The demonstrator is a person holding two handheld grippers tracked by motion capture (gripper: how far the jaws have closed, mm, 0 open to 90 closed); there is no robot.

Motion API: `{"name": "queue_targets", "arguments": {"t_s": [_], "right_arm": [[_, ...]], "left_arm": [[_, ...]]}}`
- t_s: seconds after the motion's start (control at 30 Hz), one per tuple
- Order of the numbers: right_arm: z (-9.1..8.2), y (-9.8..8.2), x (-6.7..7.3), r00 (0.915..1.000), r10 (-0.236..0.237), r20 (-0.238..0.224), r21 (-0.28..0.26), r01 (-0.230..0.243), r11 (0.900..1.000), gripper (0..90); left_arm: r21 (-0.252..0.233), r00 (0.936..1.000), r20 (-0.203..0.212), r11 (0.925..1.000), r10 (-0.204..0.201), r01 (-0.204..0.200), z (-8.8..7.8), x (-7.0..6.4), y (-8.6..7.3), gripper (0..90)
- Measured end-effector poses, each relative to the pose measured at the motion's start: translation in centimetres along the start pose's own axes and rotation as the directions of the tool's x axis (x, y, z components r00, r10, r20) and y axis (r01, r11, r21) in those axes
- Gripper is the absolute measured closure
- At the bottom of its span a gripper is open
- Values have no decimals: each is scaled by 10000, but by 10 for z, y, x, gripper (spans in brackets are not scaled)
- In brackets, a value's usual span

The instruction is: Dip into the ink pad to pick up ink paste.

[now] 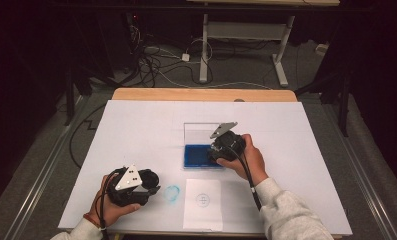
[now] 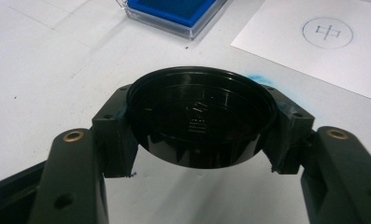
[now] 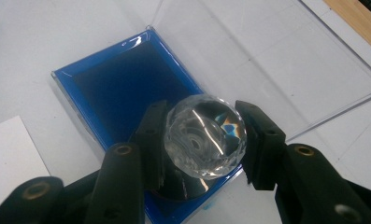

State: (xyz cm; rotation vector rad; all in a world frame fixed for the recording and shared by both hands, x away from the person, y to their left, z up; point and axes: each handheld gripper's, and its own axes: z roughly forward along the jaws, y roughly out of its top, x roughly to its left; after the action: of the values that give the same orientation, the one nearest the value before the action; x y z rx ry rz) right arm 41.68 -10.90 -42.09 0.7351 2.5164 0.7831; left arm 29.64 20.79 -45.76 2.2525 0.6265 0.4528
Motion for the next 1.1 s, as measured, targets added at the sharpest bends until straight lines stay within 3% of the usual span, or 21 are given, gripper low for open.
{"name": "queue_targets", "arguments": {"t_s": [0.43,0.67,0.8,0.93,1.1], "right_arm": [[-1,-10,1,9995,319,-89,-349,-322,9989,572],[1,-8,4,9997,254,44,-363,-252,9990,571],[0,-6,11,9986,-167,509,-114,173,9998,572],[2,-6,4,9997,236,87,-232,-234,9995,572],[3,-1,6,9998,13,208,11,-13,10000,572]], "left_arm": [[0,10000,-22,10000,-23,23,0,-1,0,365],[0,10000,-4,10000,-36,36,0,-1,0,365],[14,10000,-10,10000,-42,42,0,-1,0,365],[34,10000,19,10000,-3,3,1,-2,1,365],[47,10000,4,10000,-28,28,1,-1,1,365]]}}
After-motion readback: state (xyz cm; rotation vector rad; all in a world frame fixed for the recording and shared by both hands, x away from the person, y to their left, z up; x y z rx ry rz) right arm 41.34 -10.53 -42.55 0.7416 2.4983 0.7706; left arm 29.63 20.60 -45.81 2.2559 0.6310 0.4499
